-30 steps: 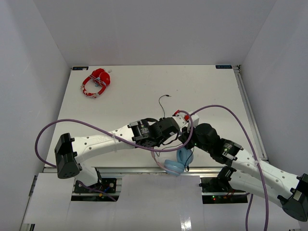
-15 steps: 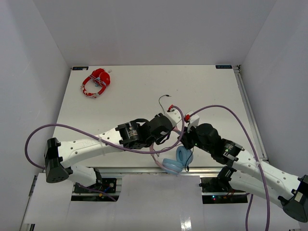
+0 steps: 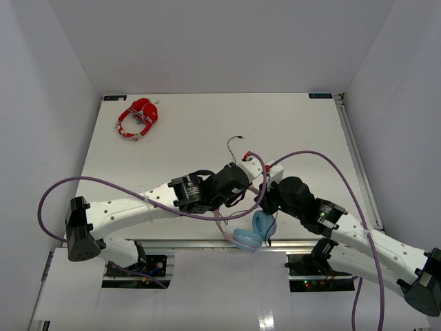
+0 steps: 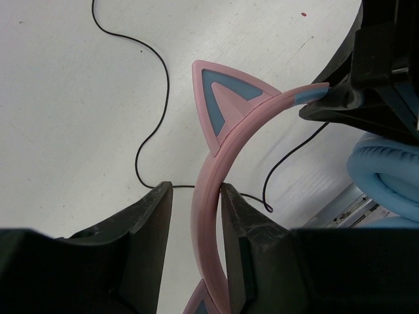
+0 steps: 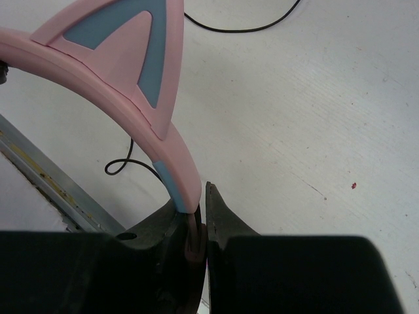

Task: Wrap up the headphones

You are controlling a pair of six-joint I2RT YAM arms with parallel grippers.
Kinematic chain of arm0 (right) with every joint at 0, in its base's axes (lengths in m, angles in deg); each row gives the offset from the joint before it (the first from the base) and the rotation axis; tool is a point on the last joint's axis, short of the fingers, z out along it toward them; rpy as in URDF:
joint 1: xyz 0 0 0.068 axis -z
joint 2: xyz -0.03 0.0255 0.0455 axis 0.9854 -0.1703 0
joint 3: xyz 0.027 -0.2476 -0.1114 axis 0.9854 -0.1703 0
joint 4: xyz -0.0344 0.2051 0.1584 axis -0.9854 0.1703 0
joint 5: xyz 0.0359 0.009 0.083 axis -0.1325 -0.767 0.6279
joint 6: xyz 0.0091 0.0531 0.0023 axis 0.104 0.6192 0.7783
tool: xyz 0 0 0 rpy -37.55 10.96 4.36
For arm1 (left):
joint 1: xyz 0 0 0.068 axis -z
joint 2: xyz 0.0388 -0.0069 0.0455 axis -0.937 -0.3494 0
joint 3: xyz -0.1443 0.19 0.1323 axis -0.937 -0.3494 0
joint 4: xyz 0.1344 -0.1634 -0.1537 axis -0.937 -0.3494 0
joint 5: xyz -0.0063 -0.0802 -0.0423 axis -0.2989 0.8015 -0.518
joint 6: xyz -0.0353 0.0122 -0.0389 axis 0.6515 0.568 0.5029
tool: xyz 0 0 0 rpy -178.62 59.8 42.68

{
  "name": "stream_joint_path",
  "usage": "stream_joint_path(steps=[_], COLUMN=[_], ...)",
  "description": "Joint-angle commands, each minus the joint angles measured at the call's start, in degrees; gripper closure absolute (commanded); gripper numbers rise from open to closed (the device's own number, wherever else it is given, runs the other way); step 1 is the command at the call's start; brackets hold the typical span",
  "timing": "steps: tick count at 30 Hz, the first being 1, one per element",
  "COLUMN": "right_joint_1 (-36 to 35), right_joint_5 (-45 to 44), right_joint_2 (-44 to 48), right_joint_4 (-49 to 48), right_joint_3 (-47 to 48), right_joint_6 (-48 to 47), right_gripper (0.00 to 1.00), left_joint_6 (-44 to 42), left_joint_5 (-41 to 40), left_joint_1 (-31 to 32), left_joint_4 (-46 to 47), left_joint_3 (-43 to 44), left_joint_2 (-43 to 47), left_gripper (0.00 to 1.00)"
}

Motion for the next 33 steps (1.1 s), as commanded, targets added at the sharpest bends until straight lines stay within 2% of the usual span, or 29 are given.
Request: stream_joint_path(steps=[1, 10, 13, 15, 18, 23, 26, 27, 29, 30, 33], right_joint_1=[-0.24, -0.24, -0.24, -0.24, -0.31, -0.24, -0.24, -0.24, -0.24, -0.24, -0.24], right_joint_5=[2.07, 2.21, 2.21, 2.21, 2.21, 1.37, 0.5, 0.36, 0.19, -0.01, -1.67], right_joint_2=[0.97, 1.97, 2.05, 1.95, 1.67, 1.93, 2.64, 2.82, 3.28, 3.36, 3.93], right_joint_4=[-2.9, -2.82, -2.81, -2.73, -2.72, -2.81, -2.8, -2.81, -2.81, -2.79, -2.57], right_joint_3=[1.33, 1.3, 1.3, 1.31, 1.45, 1.79, 2.56, 2.91, 3.67, 3.86, 5.37], right_joint_6=[0.27, 0.3, 0.3, 0.3, 0.3, 0.36, 0.64, 0.7, 0.74, 0.77, 0.98], right_gripper=[0.92, 0.92, 0.92, 0.92, 0.92, 0.92, 0.92, 0.88, 0.7, 0.66, 0.38], left_joint_6=[-0.48, -0.34, -0.34, -0.34, -0.34, 0.05, 0.84, 1.34, 2.49, 3.1, 5.42], left_joint_5=[-0.33, -1.13, -1.28, -1.03, -0.55, 0.56, 1.16, 0.81, -0.77, -1.8, -5.27], left_joint_1=[-0.06, -0.23, -0.23, -0.23, -0.23, -0.31, -0.23, -0.23, -0.26, -0.38, -0.89], left_joint_4=[1.43, 0.58, 0.5, 0.58, 0.64, 0.57, 0.9, 0.98, 1.02, 1.07, 1.5], left_joint_3=[0.21, 0.53, 0.36, 0.35, 0.08, -1.23, -2.53, -2.92, -3.52, -3.85, -5.22], left_joint_2=[-0.13, -2.95, -2.76, -2.58, -2.29, -1.74, -0.98, -0.78, -0.54, -0.44, -0.08], left_gripper=[0.51, 0.51, 0.54, 0.61, 0.78, 0.99, 1.0, 1.0, 1.0, 1.0, 1.0])
